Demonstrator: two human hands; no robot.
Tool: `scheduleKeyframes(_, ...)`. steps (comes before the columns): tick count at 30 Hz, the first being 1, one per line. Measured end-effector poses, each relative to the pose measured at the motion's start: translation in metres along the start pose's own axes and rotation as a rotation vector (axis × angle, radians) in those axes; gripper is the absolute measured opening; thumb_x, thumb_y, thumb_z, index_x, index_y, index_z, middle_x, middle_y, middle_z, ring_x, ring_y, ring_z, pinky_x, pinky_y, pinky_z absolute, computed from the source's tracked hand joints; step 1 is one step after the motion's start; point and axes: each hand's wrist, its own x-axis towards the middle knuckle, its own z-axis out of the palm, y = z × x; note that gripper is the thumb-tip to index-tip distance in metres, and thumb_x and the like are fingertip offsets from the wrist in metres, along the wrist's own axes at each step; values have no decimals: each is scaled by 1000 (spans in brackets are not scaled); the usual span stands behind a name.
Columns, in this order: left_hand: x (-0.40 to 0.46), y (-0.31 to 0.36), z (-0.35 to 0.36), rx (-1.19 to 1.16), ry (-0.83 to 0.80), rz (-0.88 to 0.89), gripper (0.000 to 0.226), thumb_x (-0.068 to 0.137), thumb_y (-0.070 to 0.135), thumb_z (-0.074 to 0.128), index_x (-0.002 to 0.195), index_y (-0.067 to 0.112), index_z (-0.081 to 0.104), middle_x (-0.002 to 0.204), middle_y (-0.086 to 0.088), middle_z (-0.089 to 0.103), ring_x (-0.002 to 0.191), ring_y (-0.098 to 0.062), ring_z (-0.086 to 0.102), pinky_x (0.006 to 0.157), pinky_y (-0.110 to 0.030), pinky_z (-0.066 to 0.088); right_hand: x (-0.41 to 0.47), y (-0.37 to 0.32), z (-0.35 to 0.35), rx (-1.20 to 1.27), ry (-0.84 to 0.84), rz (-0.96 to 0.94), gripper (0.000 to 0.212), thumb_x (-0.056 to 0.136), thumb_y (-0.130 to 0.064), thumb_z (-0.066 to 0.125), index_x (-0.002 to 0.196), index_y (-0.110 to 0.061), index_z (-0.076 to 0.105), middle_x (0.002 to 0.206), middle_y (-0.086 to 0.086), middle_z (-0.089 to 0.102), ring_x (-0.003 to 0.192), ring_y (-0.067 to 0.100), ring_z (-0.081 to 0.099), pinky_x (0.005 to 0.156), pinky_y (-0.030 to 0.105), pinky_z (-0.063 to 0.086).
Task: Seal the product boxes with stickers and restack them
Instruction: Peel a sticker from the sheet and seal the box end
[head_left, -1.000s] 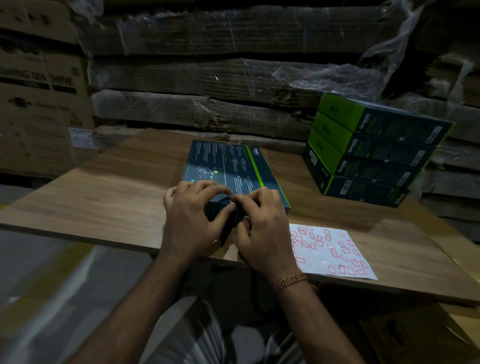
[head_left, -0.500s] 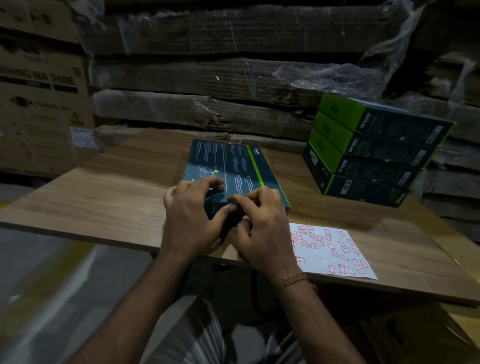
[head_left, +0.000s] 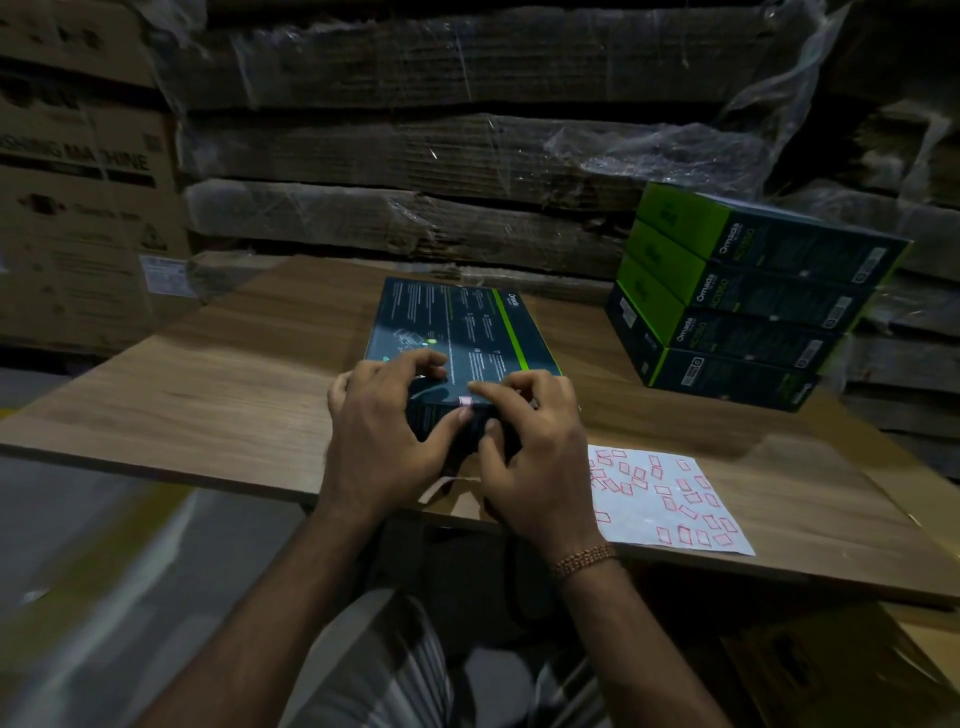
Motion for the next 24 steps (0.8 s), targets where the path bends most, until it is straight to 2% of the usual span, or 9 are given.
scheduleKeyframes(4, 0, 2, 1, 1, 31, -11, 53, 89, 51, 79, 136, 35, 60, 119, 23, 64, 115, 2, 45, 113, -48, 30, 0, 0, 2, -70, -79, -21, 42, 84, -12, 63, 124, -22, 71, 119, 2, 52, 114, 21, 48, 92, 37, 47)
scheduleKeyframes(11, 2, 3, 3, 3, 34, -26, 58, 87, 51, 80, 137, 37, 56, 117, 25, 66, 113, 0, 48, 113, -48, 31, 3, -3, 5, -141, -141, -4, 55, 85, -20, 57, 139, -24, 64, 122, 2, 45, 115, 23, 44, 95, 44, 46)
scheduleKeyframes(15, 2, 2, 1, -12, 18, -26, 62, 86, 47, 82, 140, 35, 53, 120, 25, 64, 115, 1, 46, 113, -49, 31, 2, 0, 5, -100, -124, 4, 59, 87, -21, 56, 145, -24, 62, 122, 0, 48, 115, 19, 44, 96, 37, 44)
scheduleKeyframes(18, -1, 2, -1, -17, 0, -2, 61, 86, 43, 75, 141, 34, 52, 121, 25, 60, 119, -3, 49, 117, -55, 32, 0, 1, 5, -34, -51, -9, 55, 84, -17, 56, 138, -20, 66, 117, 1, 53, 111, 19, 47, 93, 38, 47)
scheduleKeyframes(20, -3, 3, -1, -46, 13, -1, 56, 87, 46, 71, 140, 33, 54, 124, 24, 57, 120, -8, 52, 115, -56, 37, -1, 0, 6, -54, 72, 4, 47, 85, -15, 60, 131, -16, 69, 115, 3, 56, 110, 22, 50, 91, 43, 48)
scheduleKeyframes(22, -3, 5, 0, -82, 54, -31, 51, 91, 50, 69, 137, 32, 55, 132, 19, 53, 126, -12, 50, 107, -52, 47, 0, -2, 6, -142, 221, 142, 38, 93, -24, 63, 129, -16, 69, 117, 5, 58, 112, 25, 52, 92, 44, 48)
scheduleKeyframes(24, -1, 5, 0, -89, 100, -108, 45, 97, 50, 67, 136, 29, 57, 148, 9, 49, 137, -18, 42, 101, -45, 50, 2, -1, 5, -305, 297, 361, 41, 99, -42, 60, 131, -16, 67, 121, 8, 60, 117, 27, 51, 95, 44, 44)
